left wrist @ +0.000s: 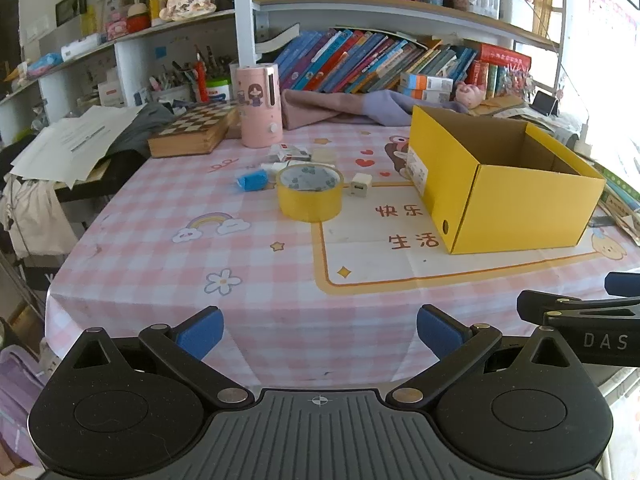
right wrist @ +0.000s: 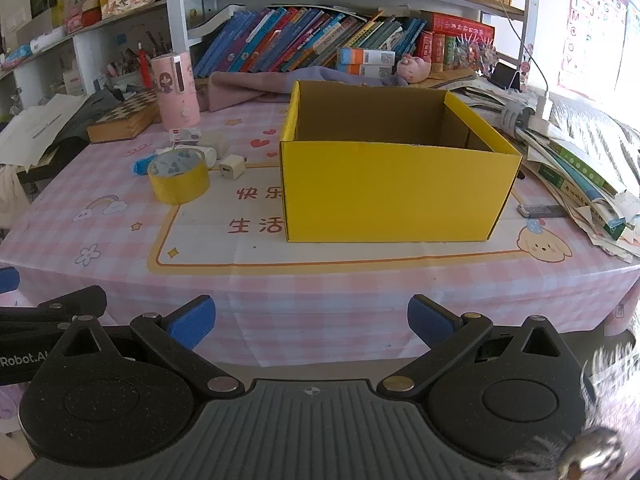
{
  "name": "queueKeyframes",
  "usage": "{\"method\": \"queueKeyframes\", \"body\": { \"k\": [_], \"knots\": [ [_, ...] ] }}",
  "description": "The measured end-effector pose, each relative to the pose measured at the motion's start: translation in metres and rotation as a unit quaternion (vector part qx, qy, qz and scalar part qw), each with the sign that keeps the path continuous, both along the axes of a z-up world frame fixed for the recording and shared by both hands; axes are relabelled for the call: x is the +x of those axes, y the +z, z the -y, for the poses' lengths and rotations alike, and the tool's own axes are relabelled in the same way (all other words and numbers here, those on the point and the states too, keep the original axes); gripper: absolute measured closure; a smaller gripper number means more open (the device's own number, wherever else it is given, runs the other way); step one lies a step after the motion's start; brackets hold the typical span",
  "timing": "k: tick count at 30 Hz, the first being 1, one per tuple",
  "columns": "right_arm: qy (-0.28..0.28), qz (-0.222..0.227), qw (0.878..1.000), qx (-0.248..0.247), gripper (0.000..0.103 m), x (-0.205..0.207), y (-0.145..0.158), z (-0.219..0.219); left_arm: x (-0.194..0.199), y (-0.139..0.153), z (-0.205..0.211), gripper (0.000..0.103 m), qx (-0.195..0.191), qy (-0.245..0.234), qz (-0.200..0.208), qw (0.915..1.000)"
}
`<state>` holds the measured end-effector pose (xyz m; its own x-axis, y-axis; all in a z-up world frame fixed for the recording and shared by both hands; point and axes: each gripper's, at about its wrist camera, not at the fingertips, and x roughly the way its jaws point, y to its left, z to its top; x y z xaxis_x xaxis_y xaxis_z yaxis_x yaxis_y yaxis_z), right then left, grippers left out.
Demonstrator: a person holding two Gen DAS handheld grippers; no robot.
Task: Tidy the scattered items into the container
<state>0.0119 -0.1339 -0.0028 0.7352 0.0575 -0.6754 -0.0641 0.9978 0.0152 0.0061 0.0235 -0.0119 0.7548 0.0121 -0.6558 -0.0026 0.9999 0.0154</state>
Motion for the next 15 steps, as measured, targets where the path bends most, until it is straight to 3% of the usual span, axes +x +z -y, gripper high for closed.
{"method": "queueKeyframes", "body": {
  "k": [15],
  "knots": [
    [0.041,0.008,0.999,-0.002,0.002,0.003,0.005,-0.026,-0.009,0.003,-0.027,0.0,-0.001,0.039,0.006,0.9992]
  ]
}}
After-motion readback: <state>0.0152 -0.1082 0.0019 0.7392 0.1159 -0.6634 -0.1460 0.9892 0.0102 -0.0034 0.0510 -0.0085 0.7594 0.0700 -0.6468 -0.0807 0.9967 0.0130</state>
